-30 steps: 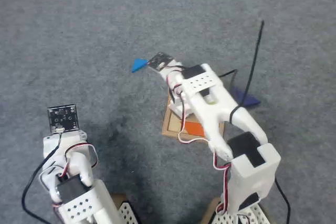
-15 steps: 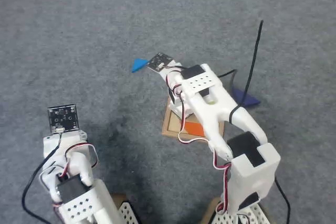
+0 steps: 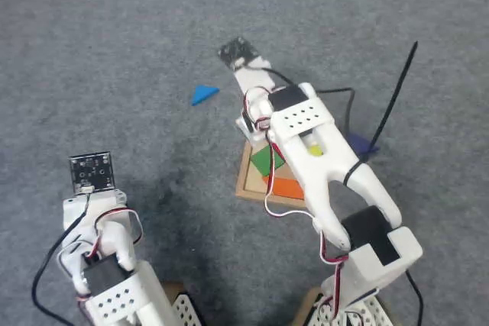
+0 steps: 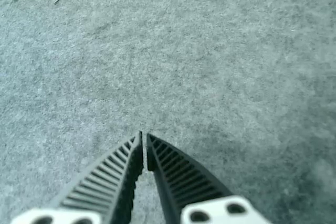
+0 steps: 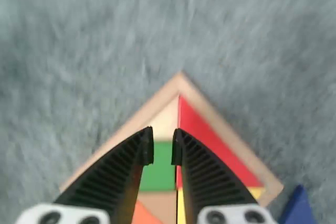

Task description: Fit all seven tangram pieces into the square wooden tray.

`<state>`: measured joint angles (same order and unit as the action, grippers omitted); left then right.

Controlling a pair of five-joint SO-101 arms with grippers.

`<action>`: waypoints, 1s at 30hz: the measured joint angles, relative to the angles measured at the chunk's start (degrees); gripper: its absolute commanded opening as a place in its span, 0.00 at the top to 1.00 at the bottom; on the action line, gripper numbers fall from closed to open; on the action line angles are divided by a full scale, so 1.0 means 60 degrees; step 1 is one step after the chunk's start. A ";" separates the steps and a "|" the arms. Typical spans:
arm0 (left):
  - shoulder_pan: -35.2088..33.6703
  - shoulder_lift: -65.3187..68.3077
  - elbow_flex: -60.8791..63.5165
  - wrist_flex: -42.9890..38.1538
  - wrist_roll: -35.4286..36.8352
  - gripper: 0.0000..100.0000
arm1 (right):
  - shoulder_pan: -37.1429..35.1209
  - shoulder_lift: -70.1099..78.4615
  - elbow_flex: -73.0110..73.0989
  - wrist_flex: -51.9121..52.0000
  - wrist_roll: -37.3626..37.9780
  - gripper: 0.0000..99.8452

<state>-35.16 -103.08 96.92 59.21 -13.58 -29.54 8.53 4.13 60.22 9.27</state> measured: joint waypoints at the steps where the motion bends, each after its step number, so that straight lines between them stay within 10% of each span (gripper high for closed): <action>1: 0.0000 0.0000 0.0000 0.0000 0.0000 0.98 | 0.0000 0.0234 -0.0322 -0.0044 -0.0190 0.86; 16: 0.0000 0.0000 0.0000 0.0205 0.0000 0.98 | -0.0982 0.7341 -0.9377 -0.0073 -0.5319 0.83; 30: 0.0410 0.0000 0.0000 0.0381 0.0000 0.98 | -0.1612 1.2015 -1.5004 -0.0059 -0.5714 0.83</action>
<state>-32.70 -103.08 96.92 61.49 -13.58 -39.21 80.62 -85.89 59.87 -25.01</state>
